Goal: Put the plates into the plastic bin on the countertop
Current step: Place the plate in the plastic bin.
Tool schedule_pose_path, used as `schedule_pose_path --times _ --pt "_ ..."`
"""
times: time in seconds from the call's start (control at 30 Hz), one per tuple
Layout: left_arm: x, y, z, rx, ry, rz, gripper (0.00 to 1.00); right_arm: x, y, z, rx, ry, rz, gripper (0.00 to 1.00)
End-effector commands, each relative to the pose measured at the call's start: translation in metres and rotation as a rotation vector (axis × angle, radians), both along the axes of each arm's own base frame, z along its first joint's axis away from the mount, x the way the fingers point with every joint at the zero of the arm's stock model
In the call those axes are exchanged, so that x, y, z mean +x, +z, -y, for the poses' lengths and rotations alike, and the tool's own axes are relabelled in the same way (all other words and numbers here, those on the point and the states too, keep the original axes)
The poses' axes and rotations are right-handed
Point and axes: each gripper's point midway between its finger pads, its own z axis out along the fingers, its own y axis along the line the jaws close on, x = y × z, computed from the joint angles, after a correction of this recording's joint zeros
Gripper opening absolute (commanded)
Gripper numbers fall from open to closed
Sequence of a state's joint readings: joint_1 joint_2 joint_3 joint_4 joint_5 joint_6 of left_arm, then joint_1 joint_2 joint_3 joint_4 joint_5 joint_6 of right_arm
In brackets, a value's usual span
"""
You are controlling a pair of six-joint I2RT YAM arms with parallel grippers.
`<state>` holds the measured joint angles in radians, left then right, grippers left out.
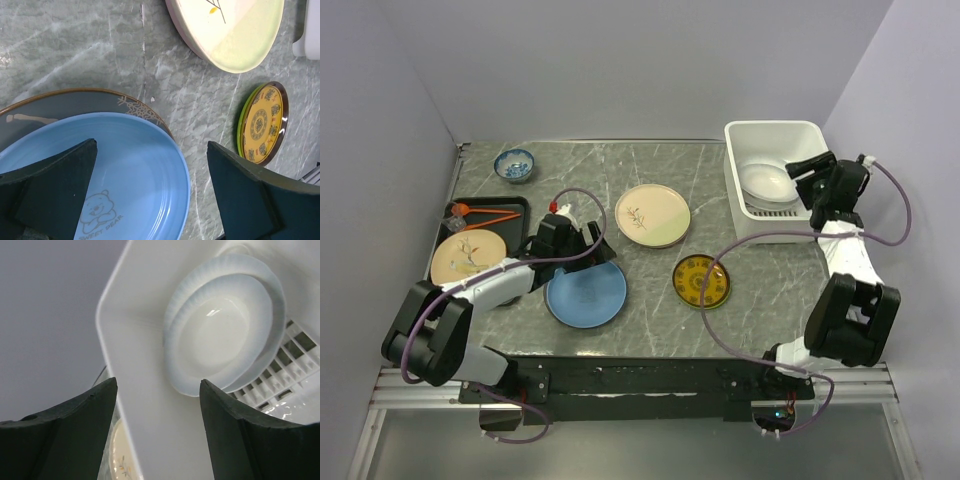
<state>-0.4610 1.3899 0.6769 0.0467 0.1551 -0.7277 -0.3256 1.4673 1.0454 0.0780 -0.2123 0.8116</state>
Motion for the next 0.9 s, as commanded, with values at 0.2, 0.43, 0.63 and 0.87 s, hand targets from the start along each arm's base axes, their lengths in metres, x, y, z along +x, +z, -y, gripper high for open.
schedule_pose_path --times 0.2,0.43,0.63,0.87 --pt "0.005 0.028 0.014 -0.047 -0.032 0.069 0.97 -0.040 0.087 -0.074 -0.106 0.190 0.196 0.75" --pt "0.005 0.035 0.024 -0.059 -0.061 0.083 0.97 -0.077 0.069 -0.144 -0.127 0.347 0.158 0.75" --pt "0.000 0.039 0.024 -0.052 -0.059 0.089 0.97 -0.096 0.032 -0.183 -0.103 0.445 0.102 0.75" --pt "-0.005 0.040 0.016 -0.038 -0.031 0.085 0.97 -0.103 0.008 -0.207 -0.104 0.528 0.054 0.75"
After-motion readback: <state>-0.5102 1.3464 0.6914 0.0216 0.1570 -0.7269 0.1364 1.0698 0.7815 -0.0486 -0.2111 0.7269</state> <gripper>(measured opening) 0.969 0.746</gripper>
